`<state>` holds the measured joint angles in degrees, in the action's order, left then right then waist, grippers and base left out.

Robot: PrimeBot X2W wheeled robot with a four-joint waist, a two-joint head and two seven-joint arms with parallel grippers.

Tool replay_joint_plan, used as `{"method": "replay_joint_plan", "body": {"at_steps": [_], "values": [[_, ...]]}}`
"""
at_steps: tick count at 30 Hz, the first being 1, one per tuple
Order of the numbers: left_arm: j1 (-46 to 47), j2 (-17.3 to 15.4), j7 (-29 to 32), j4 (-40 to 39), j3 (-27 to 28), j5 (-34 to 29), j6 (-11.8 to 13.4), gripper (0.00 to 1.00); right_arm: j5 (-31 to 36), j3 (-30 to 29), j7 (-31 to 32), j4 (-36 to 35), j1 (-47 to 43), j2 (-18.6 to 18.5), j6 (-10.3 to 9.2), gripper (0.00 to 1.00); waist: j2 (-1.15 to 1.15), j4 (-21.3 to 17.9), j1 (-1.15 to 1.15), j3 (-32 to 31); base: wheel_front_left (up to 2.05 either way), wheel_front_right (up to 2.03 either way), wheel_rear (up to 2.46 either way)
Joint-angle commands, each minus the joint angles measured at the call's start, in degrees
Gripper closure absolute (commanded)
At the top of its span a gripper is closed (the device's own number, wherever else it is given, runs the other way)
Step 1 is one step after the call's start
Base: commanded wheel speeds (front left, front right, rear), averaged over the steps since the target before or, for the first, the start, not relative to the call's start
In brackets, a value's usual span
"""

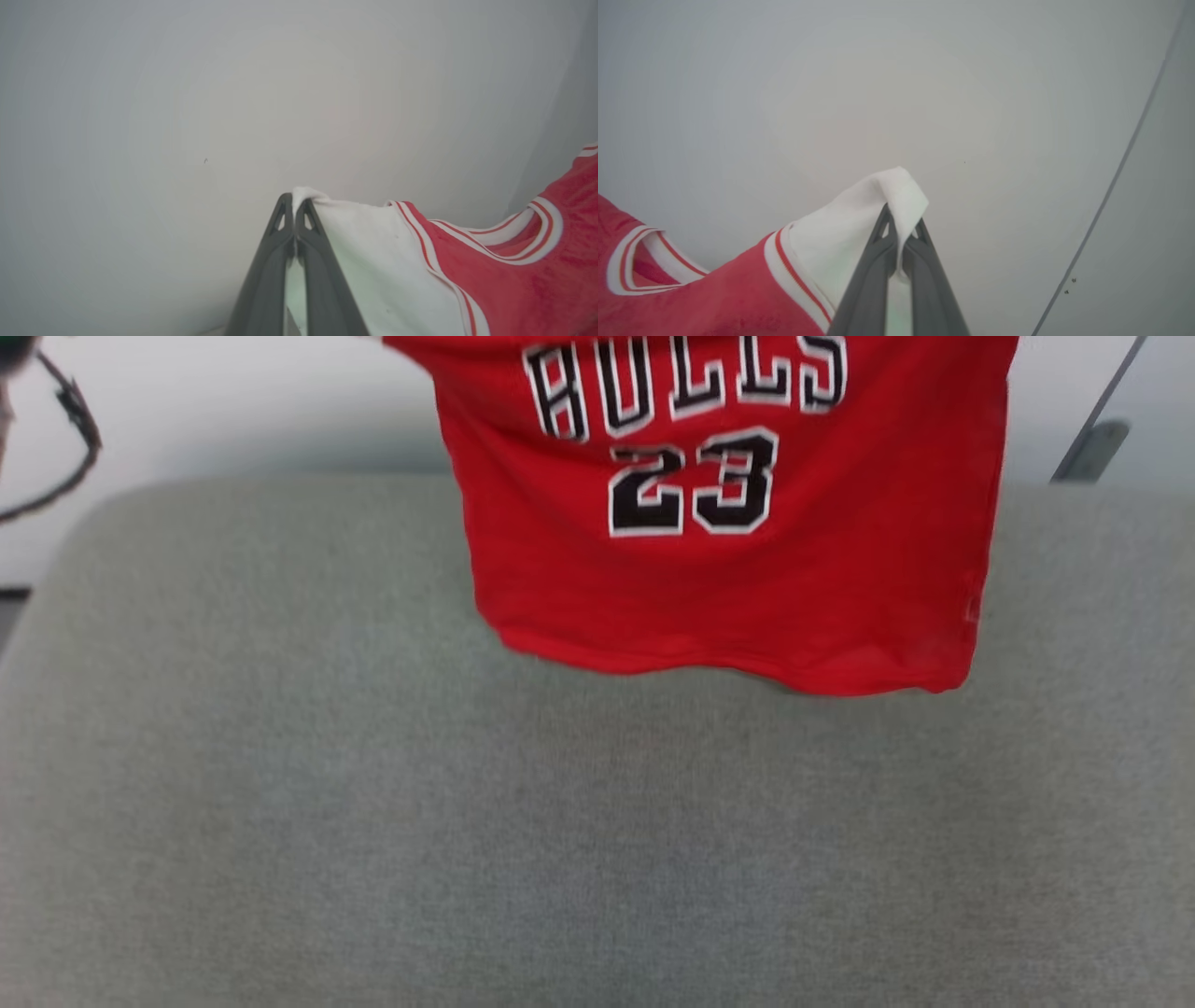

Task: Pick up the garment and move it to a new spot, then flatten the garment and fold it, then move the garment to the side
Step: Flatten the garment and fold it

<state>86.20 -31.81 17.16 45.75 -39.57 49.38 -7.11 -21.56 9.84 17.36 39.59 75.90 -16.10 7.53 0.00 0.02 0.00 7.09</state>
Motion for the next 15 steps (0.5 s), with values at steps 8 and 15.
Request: {"method": "replay_joint_plan", "body": {"at_steps": [8,15], "values": [[9.4,2.4,-9.7,3.7,0.5,-3.4,-0.2,1.0,8.3,-0.5,-13.0,6.2,8.6,1.4,-0.08,1.0,0.0,0.2,0.0,15.5,0.0,0.0,0.0],[17.1,3.8,-24.3,6.4,1.9,-6.5,-0.1,1.0,21.2,-0.8,-28.4,9.6,15.0,0.7,-0.08,1.0,0.0,1.2,0.0,21.8,0.0,0.0,0.0]]}}
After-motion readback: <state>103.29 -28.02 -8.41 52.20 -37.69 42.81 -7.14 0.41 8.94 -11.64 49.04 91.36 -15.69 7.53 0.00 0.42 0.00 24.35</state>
